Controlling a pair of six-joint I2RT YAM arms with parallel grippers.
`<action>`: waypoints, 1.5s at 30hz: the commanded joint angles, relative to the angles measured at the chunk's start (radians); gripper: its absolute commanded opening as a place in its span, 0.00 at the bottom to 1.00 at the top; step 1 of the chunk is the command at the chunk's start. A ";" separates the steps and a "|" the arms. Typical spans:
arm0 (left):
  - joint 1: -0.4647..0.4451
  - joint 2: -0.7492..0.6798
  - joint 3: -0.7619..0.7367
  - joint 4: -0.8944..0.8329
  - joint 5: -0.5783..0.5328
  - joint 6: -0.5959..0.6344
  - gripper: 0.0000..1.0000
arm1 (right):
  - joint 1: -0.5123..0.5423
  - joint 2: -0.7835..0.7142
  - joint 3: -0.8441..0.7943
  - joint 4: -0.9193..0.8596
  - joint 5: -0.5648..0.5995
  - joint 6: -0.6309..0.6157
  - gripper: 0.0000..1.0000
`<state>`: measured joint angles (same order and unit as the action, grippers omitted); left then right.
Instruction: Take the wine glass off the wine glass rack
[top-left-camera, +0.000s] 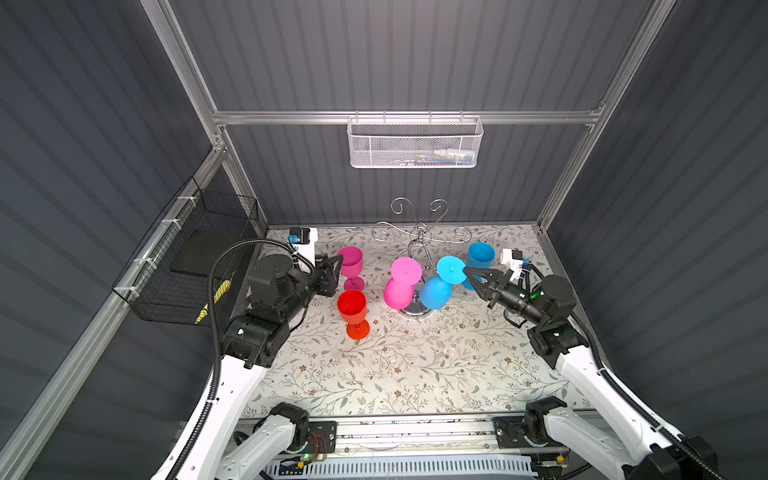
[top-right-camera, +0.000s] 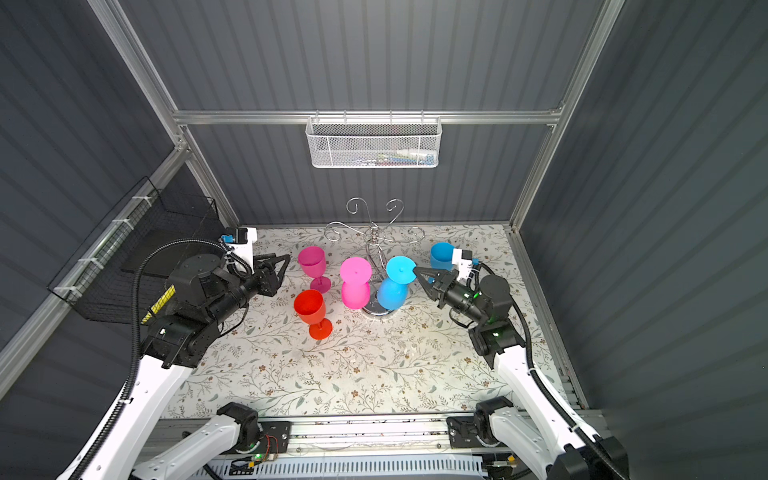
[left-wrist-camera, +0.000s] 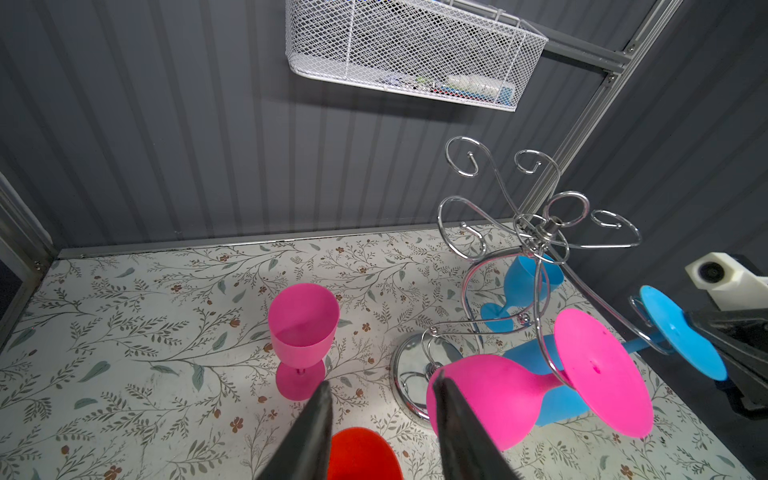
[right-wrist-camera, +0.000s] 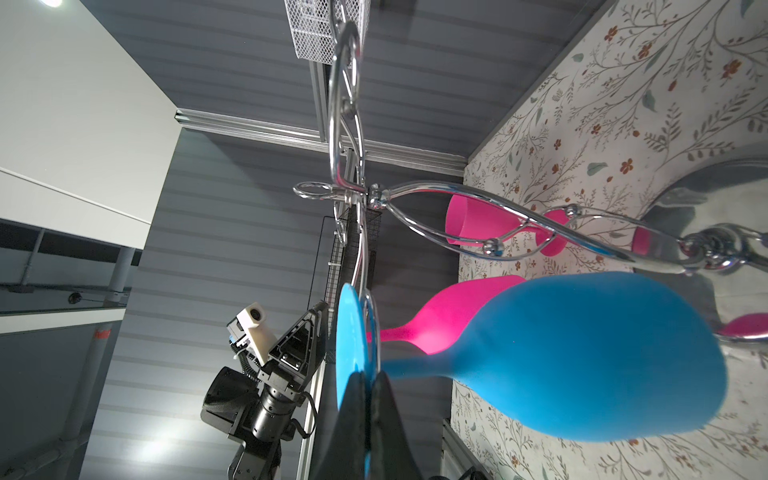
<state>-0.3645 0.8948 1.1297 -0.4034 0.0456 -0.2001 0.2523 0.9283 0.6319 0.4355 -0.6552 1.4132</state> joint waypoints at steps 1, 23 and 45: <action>0.006 -0.011 0.012 -0.011 0.007 0.001 0.42 | 0.005 -0.017 0.078 -0.016 0.012 0.001 0.00; 0.006 -0.007 -0.014 -0.004 0.004 0.005 0.42 | 0.034 -0.029 0.162 -0.243 0.032 -0.099 0.00; 0.006 -0.033 -0.019 -0.040 -0.021 0.026 0.42 | 0.122 0.082 0.409 -0.557 0.127 -0.207 0.00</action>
<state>-0.3649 0.8761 1.1168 -0.4263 0.0341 -0.1925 0.3679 1.0039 1.0080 -0.0494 -0.5480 1.2419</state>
